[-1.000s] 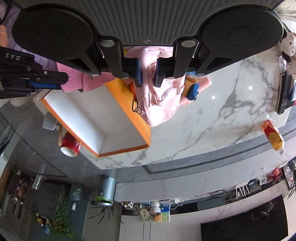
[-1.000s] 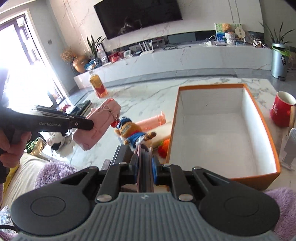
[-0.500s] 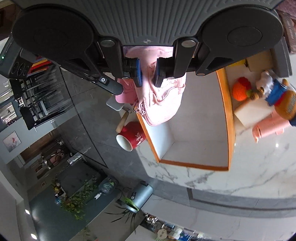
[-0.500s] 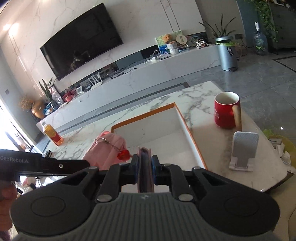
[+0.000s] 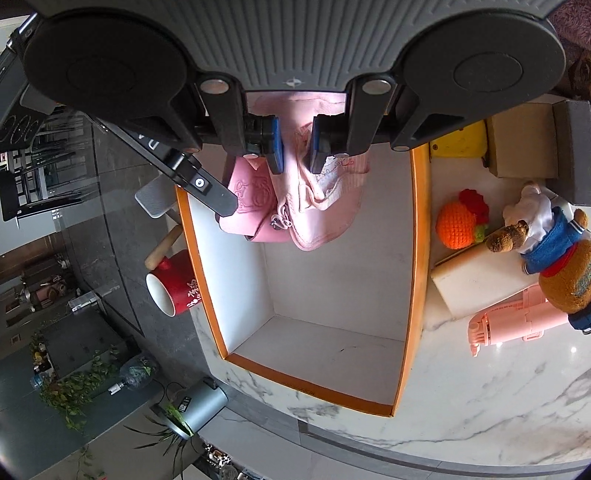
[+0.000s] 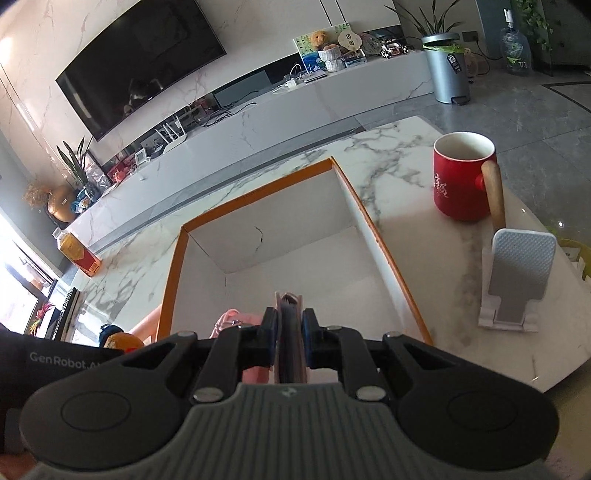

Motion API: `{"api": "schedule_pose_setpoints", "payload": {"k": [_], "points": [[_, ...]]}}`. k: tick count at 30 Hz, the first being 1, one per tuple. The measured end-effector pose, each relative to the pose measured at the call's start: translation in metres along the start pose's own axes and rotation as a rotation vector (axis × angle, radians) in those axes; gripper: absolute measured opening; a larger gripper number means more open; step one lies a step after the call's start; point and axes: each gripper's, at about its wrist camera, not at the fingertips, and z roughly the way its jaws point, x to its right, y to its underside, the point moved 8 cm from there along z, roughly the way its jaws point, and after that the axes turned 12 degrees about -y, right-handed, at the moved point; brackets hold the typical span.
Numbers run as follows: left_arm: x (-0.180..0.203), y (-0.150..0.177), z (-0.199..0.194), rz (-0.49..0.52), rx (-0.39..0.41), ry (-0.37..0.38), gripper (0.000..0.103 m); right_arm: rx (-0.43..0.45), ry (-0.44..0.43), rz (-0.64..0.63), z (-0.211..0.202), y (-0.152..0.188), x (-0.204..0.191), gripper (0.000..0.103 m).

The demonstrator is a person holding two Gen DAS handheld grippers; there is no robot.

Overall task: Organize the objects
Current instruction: 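Lower the backpack into the box with left gripper while right carries wallet over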

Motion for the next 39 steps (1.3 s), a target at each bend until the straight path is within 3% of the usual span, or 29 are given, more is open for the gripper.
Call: {"api": "schedule_pose_setpoints", "payload": {"k": [7, 11, 15, 20, 29, 34, 39], "points": [[-0.002, 0.011, 0.02, 0.022, -0.04, -0.011, 0.017, -0.064, 0.001, -0.021, 0.007, 0.013, 0.006, 0.015], [-0.001, 0.013, 0.018, 0.053, -0.037, -0.009, 0.017, -0.157, 0.021, -0.052, 0.001, 0.018, 0.003, 0.016], [-0.003, 0.014, 0.014, 0.071, -0.036, -0.012, 0.018, -0.256, -0.04, -0.048, -0.002, 0.026, -0.003, 0.016], [-0.009, 0.017, 0.007, 0.124, -0.026, -0.079, 0.025, -0.325, -0.07, -0.148, 0.002, 0.036, -0.02, 0.015], [-0.03, 0.02, -0.015, 0.139, 0.017, -0.067, 0.025, -0.453, -0.079, -0.285, 0.013, 0.063, -0.038, 0.015], [-0.03, 0.018, -0.027, 0.173, 0.071, -0.093, 0.026, -0.478, -0.117, -0.342, 0.014, 0.069, -0.046, 0.007], [-0.03, 0.013, -0.039, 0.148, 0.126, -0.073, 0.031, -0.508, -0.133, -0.374, 0.02, 0.072, -0.051, 0.008]]}}
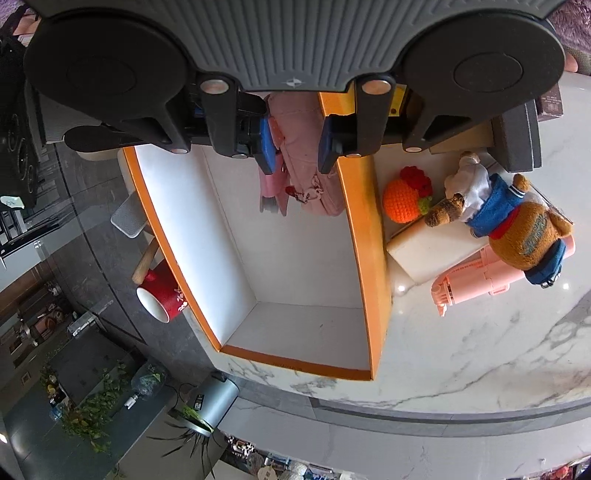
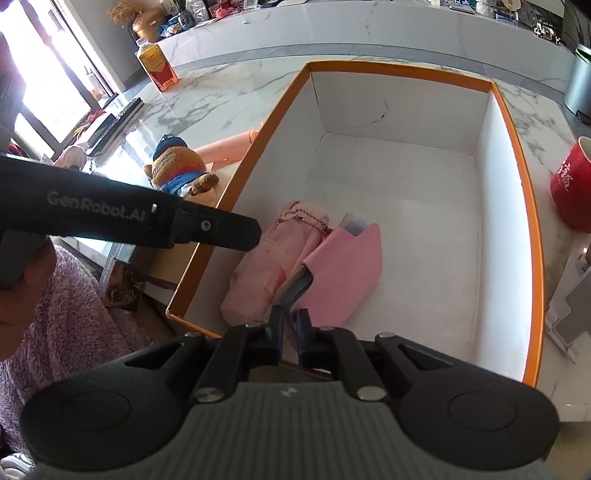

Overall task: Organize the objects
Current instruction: 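Lower the backpack into the box with left gripper while right carries wallet over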

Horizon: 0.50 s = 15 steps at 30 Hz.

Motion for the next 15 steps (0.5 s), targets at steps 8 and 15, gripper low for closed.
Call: {"api": "schedule_pose_setpoints", "payload": {"k": [8, 15], "points": [[-0.012, -0.002, 0.0, -0.032, 0.025, -0.038, 0.047, 0.026, -0.036, 0.041, 0.0, -0.009, 0.002, 0.021], [-0.019, 0.002, 0.005, -0.065, 0.014, -0.021, 0.05, 0.079, 0.037, 0.249, 0.004, -0.026, 0.038, 0.037]]}}
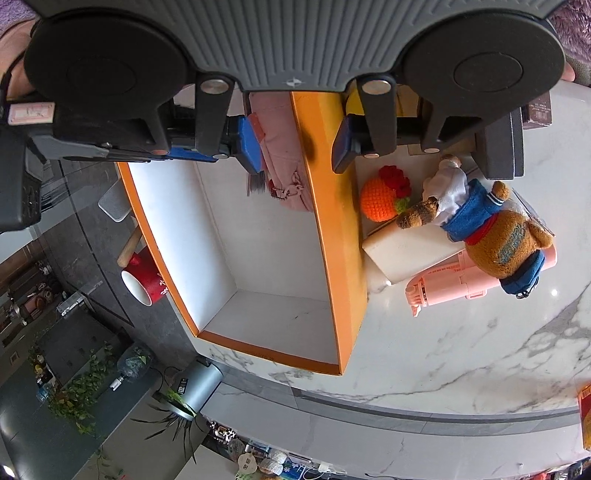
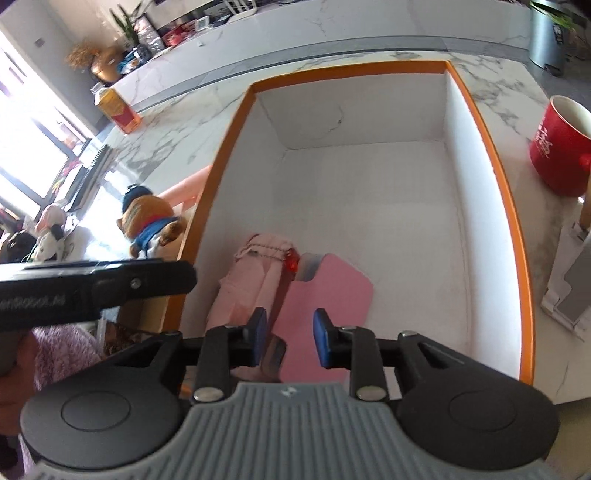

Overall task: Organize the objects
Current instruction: 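Lower the backpack into the box with left gripper while right carries wallet over, then lower the pink wallet into the box beside the backpack and open right gripper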

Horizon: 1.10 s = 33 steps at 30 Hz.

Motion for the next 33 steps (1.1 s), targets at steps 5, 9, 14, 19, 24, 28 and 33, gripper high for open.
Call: {"api": "schedule_pose_setpoints", "payload": {"k": [5, 9, 14, 19, 24, 28, 33], "points": [[-0.006, 0.001, 0.0, -0.027, -0.017, 0.029, 0.05, 0.049, 0.014, 0.264, 0.013, -0.011, 0.039, 0.052], [-0.009, 0.002, 0.006, -0.051, -0.039, 0.056, 0.05, -0.006, -0.088, 0.407, 0.034, -0.004, 0.049, 0.051], [-0.01, 0.002, 0.009, -0.059, -0.052, 0.072, 0.05, -0.001, -0.112, 0.429, 0.043, -0.004, 0.046, 0.054], [-0.009, 0.002, 0.013, -0.054, -0.063, 0.069, 0.05, -0.026, -0.074, 0.355, 0.048, -0.006, 0.035, 0.051], [-0.009, 0.003, 0.015, -0.051, -0.07, 0.056, 0.057, -0.072, -0.159, 0.301, 0.055, -0.005, 0.015, 0.02], [-0.012, 0.007, 0.02, -0.056, -0.09, 0.049, 0.059, -0.073, -0.155, 0.243, 0.058, -0.006, -0.001, 0.009], [-0.011, 0.015, 0.028, -0.034, -0.116, 0.033, 0.059, -0.078, -0.173, 0.289, 0.063, -0.005, 0.007, 0.009]]}}
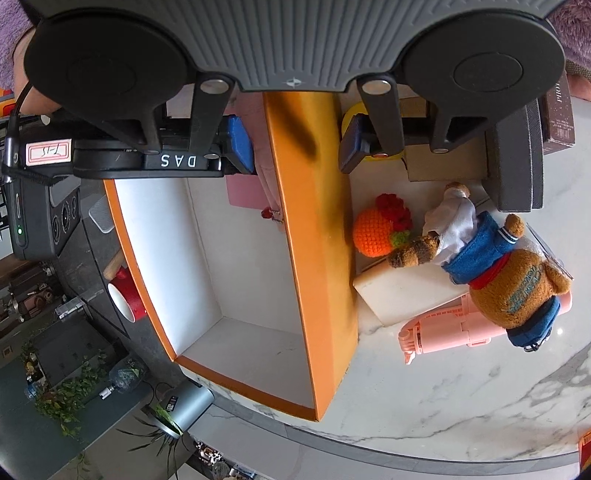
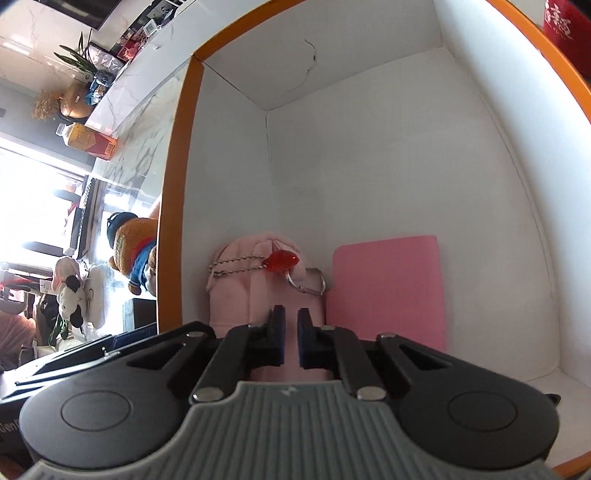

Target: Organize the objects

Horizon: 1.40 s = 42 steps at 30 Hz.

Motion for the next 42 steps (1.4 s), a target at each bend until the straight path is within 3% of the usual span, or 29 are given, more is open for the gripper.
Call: {"api": "schedule_pose_setpoints", "payload": {"k": [9, 12, 14, 17, 21, 24, 31, 35, 39, 41, 42], "points": [[0.004, 0.005, 0.006, 0.037, -0.022, -0.041, 0.053, -0.01, 0.024, -0.051, -0.003, 0.006, -0.006, 0.01], [0.005, 0.005, 0.006, 0.046, -0.025, -0.052, 0.05, 0.003, 0.072, -0.114, -0.012, 0.0, -0.009, 0.022], [0.005, 0.005, 0.006, 0.049, -0.026, -0.056, 0.048, 0.027, 0.133, -0.15, -0.022, -0.007, -0.004, 0.044], [0.004, 0.005, 0.006, 0.044, -0.027, -0.052, 0.046, 0.005, 0.238, -0.164, -0.029, -0.015, 0.011, 0.047], [0.003, 0.005, 0.007, 0.034, -0.031, -0.049, 0.046, -0.047, 0.302, -0.139, -0.02, -0.016, 0.029, 0.049], [0.004, 0.004, 0.007, 0.037, -0.033, -0.051, 0.046, -0.069, 0.309, -0.104, -0.013, -0.017, 0.039, 0.062], [0.004, 0.003, 0.008, 0.038, -0.036, -0.048, 0.046, -0.127, 0.244, 0.062, -0.007, -0.017, 0.055, 0.061], [0.004, 0.004, 0.01, 0.032, -0.04, -0.044, 0.046, -0.141, 0.244, 0.044, -0.004, -0.017, 0.053, 0.063], [0.004, 0.003, 0.009, 0.035, -0.037, -0.046, 0.044, -0.1, 0.243, 0.024, -0.012, -0.018, 0.051, 0.049], [0.004, 0.003, 0.009, 0.034, -0.035, -0.05, 0.043, -0.073, 0.244, -0.002, -0.021, -0.02, 0.045, 0.032], [0.003, 0.003, 0.009, 0.034, -0.033, -0.053, 0.043, -0.066, 0.234, -0.011, -0.025, -0.02, 0.041, 0.028]]}}
